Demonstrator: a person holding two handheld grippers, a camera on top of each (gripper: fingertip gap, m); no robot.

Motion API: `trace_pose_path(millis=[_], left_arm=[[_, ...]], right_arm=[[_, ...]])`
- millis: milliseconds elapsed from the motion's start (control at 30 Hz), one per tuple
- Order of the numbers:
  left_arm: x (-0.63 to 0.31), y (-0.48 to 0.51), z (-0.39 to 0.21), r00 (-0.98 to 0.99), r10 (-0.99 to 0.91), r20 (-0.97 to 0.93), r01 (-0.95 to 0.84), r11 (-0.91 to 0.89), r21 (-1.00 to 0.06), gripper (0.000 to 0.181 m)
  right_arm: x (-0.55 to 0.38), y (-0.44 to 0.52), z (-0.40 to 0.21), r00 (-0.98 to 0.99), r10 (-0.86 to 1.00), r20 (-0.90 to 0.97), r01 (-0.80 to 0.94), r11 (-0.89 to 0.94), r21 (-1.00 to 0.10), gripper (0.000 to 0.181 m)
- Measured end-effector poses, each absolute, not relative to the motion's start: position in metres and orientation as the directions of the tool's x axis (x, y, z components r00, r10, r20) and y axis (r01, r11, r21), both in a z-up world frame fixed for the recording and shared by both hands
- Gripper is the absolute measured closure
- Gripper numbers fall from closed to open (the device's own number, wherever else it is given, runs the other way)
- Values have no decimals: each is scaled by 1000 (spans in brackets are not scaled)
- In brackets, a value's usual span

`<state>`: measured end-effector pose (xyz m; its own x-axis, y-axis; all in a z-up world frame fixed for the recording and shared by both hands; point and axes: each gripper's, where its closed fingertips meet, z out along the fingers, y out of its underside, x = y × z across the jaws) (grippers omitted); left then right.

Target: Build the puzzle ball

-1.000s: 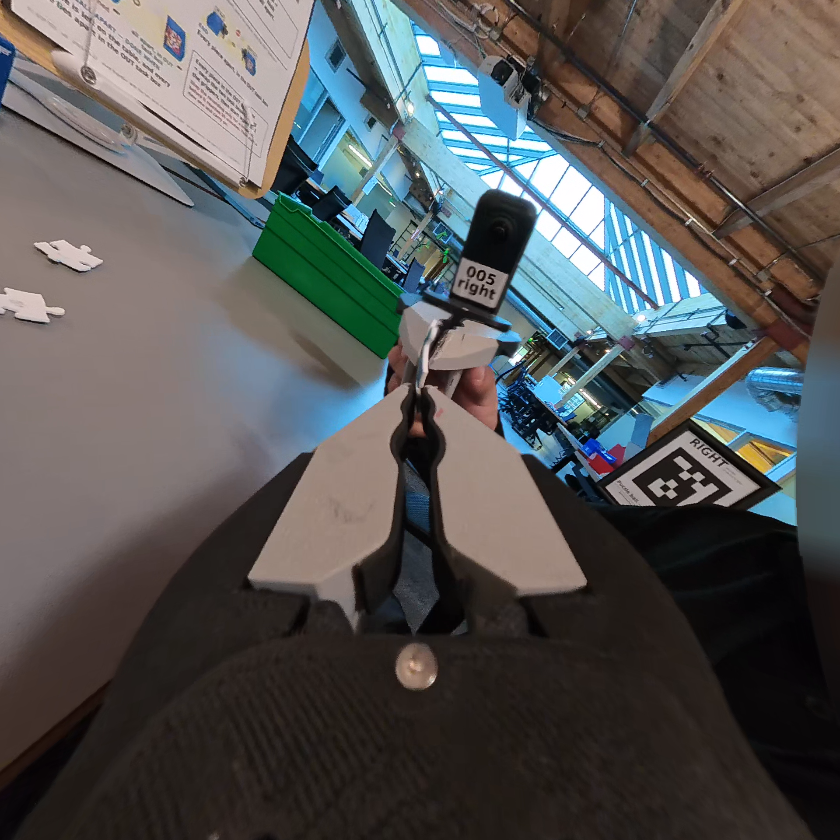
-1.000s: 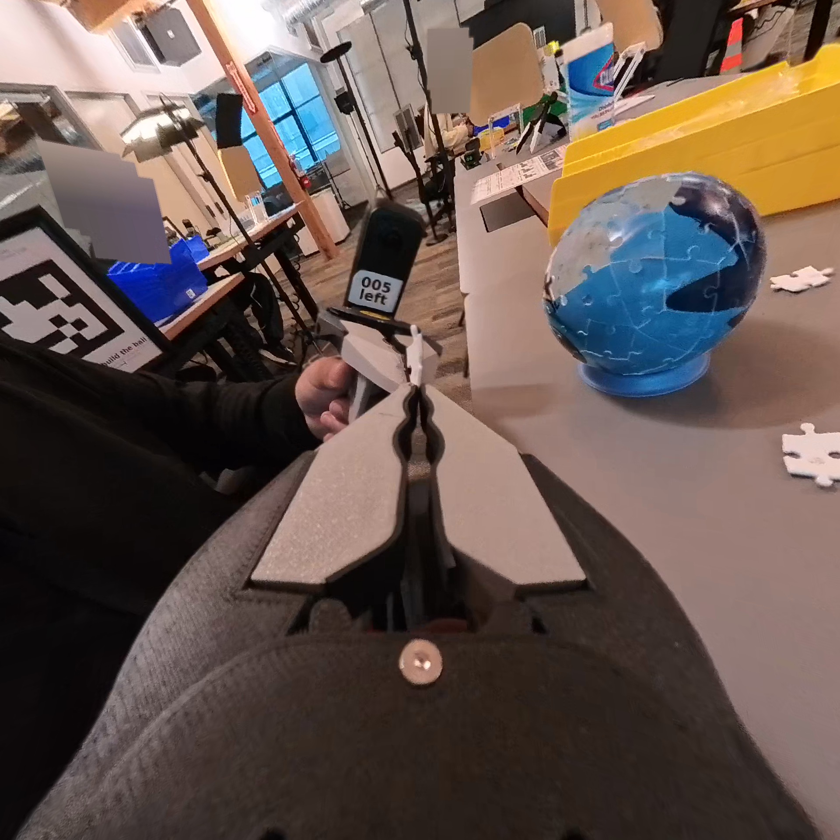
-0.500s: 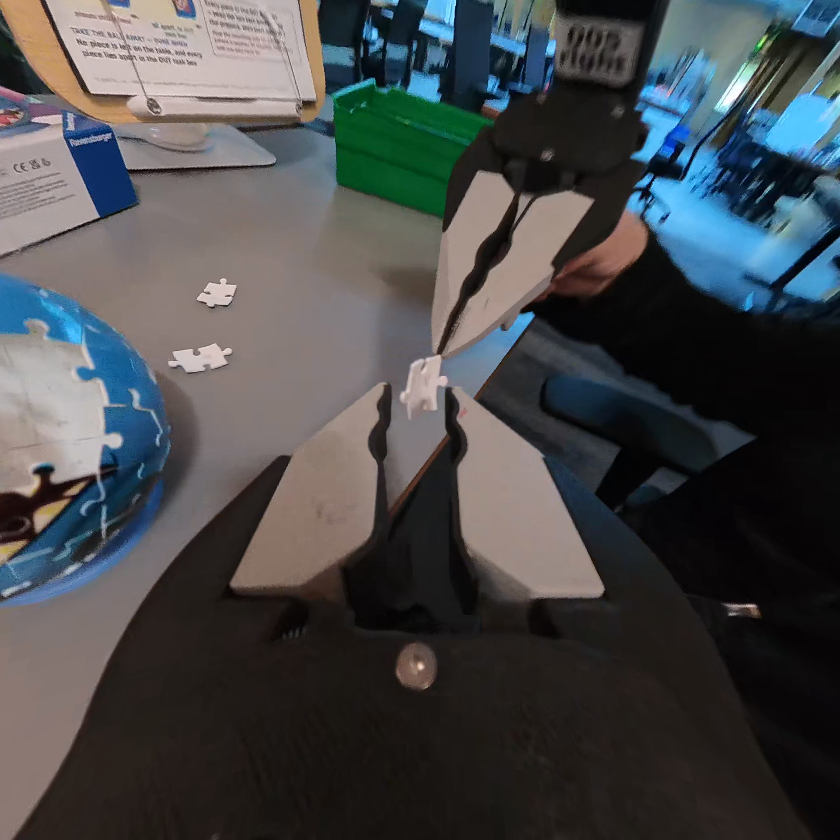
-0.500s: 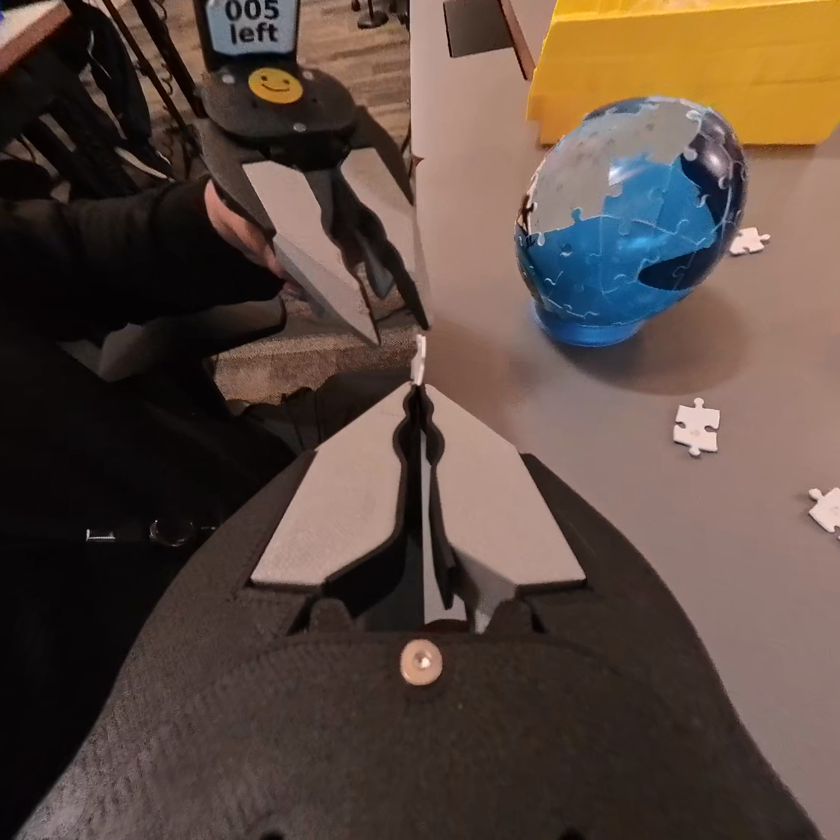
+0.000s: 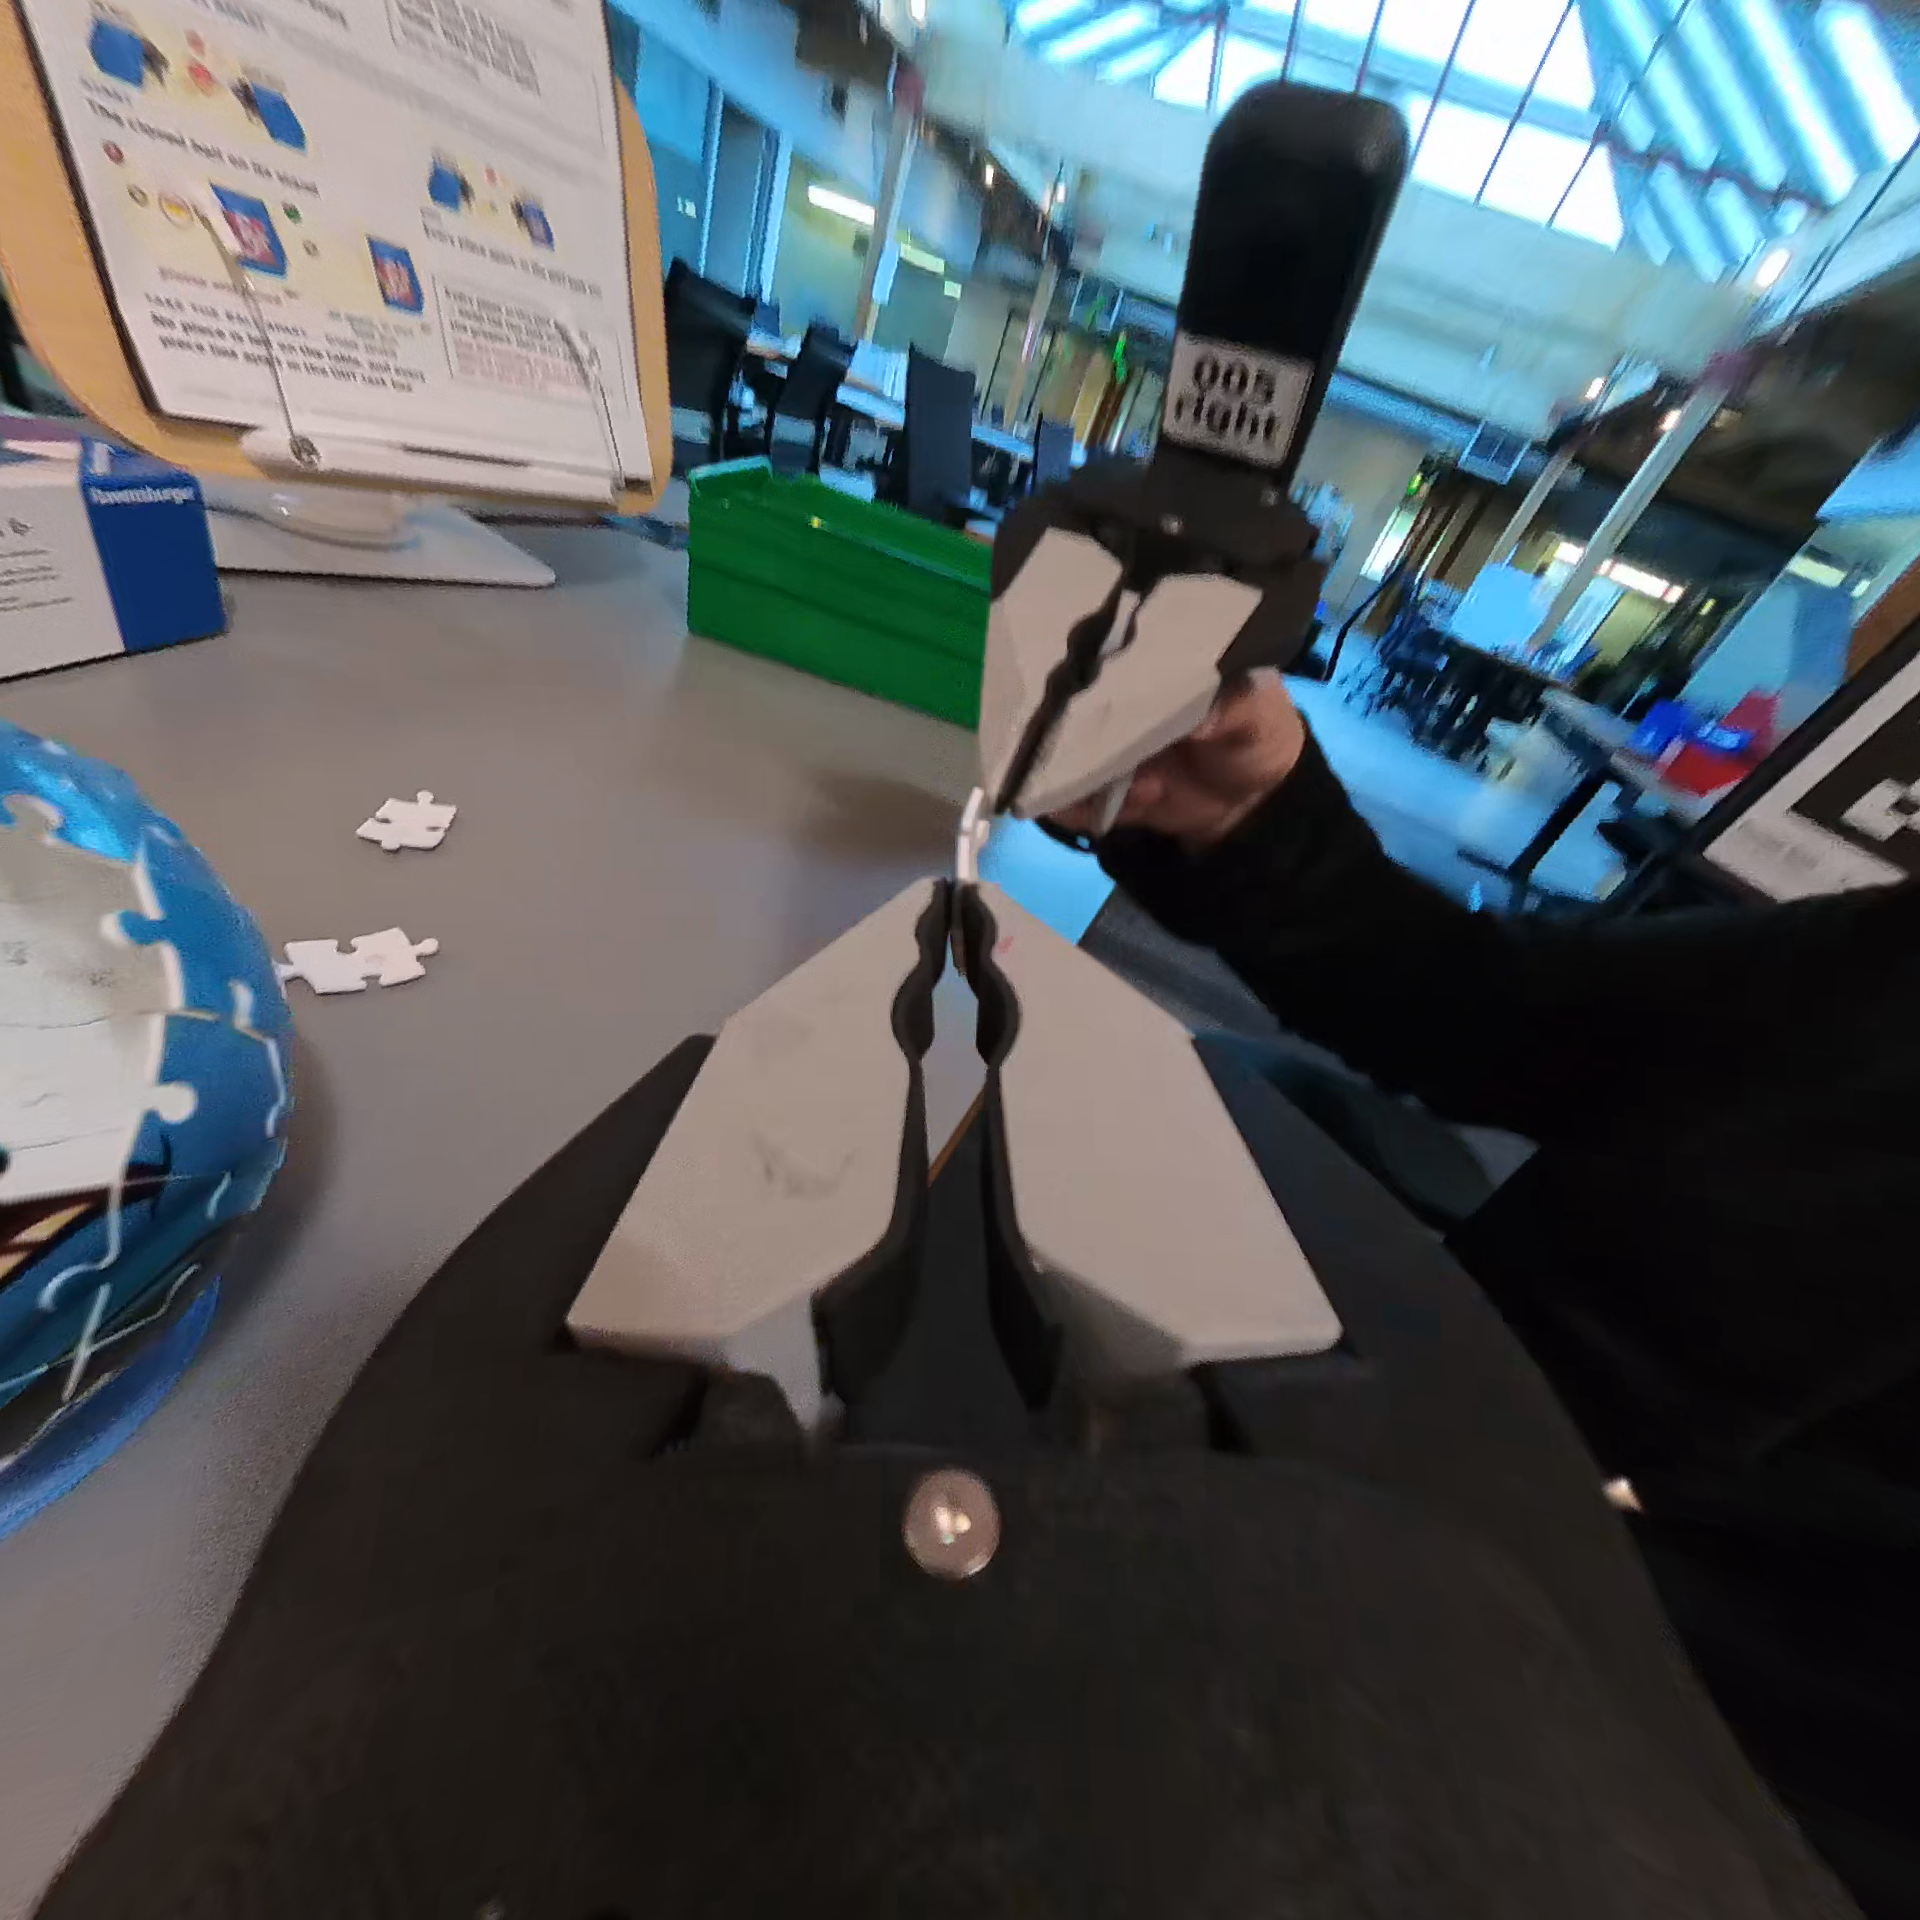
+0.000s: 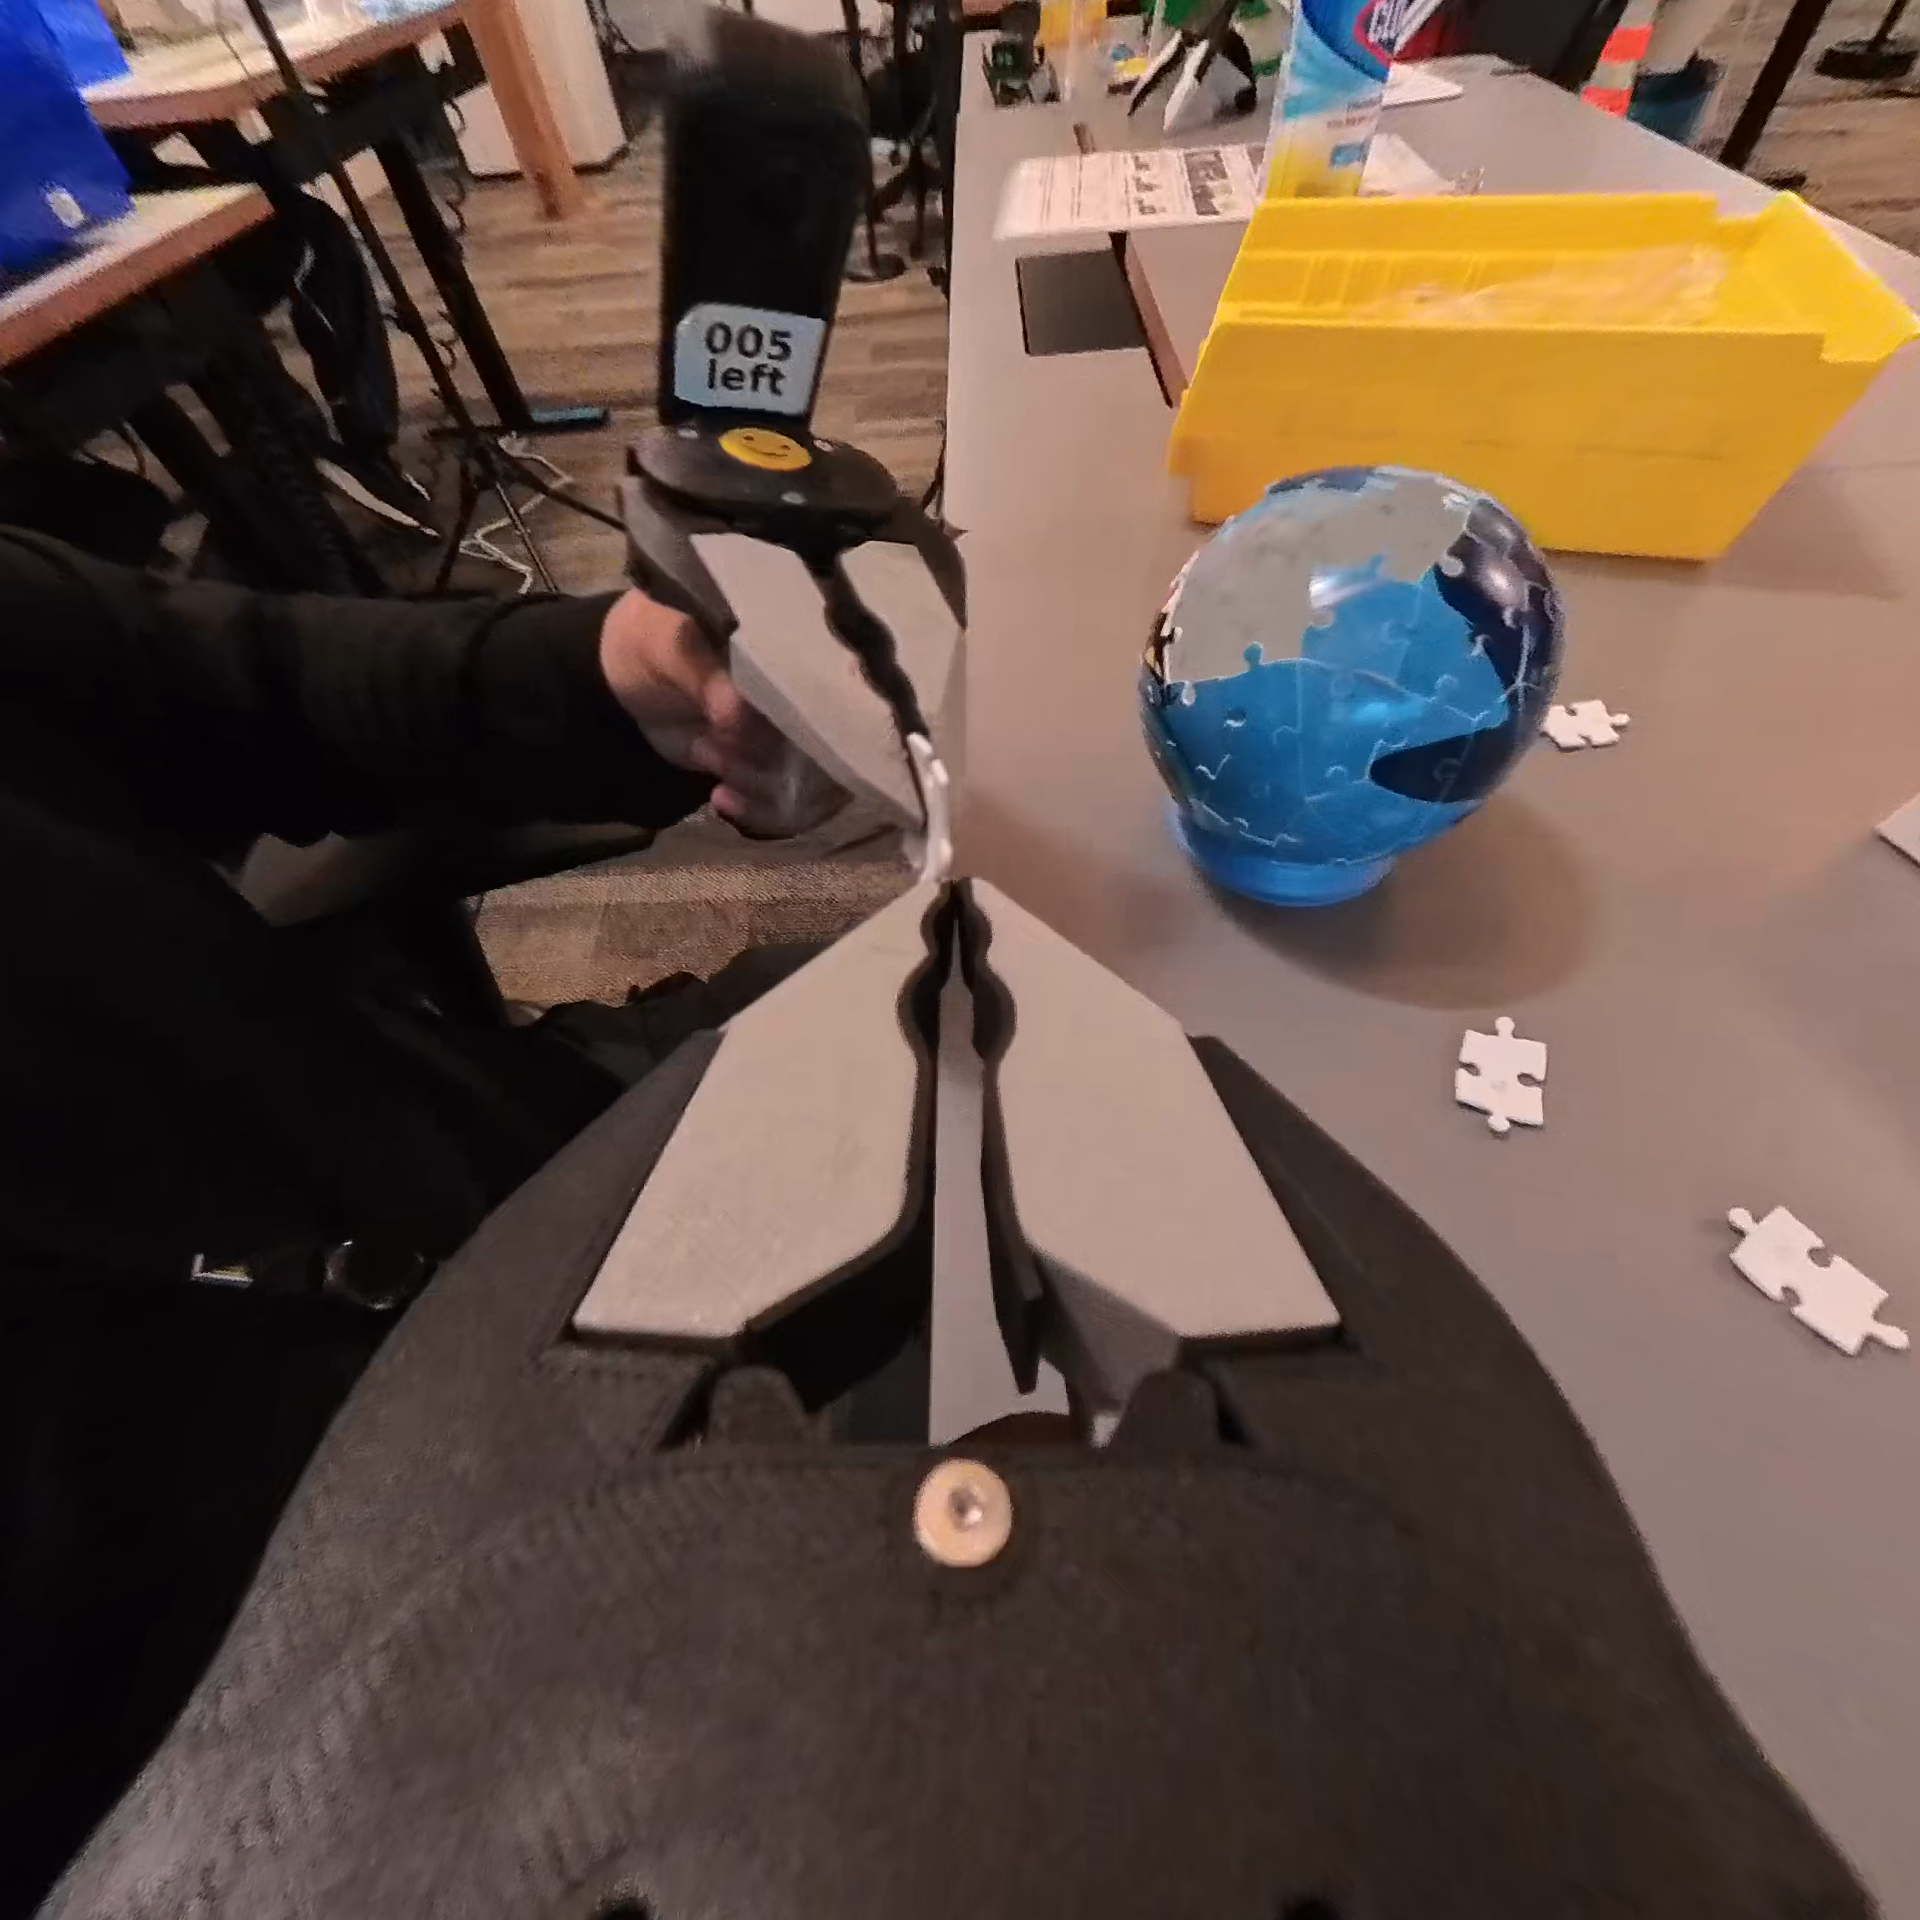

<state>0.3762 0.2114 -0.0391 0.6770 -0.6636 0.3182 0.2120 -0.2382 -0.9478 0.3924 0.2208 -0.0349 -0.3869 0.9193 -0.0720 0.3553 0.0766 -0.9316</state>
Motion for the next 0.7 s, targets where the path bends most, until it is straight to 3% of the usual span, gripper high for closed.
trace_pose_path(millis=[133, 400, 600, 700], left_arm=[[376, 208, -28, 636, -697, 331, 283, -188, -940, 181], [368, 205, -25, 647, -693, 318, 298, -154, -942, 181], [340, 193, -52, 734, -626, 264, 129, -253, -959, 158], [319, 182, -68, 819, -558, 134, -29, -275, -961, 155]], right_arm=[[386, 216, -35, -383, 920, -84, 329, 51, -943, 171], [365, 202, -27, -405, 914, 23, 285, 150, -947, 181], [352, 222, -23, -329, 921, 207, 340, 320, -884, 181], [344, 231, -18, -294, 905, 309, 344, 402, -849, 181]])
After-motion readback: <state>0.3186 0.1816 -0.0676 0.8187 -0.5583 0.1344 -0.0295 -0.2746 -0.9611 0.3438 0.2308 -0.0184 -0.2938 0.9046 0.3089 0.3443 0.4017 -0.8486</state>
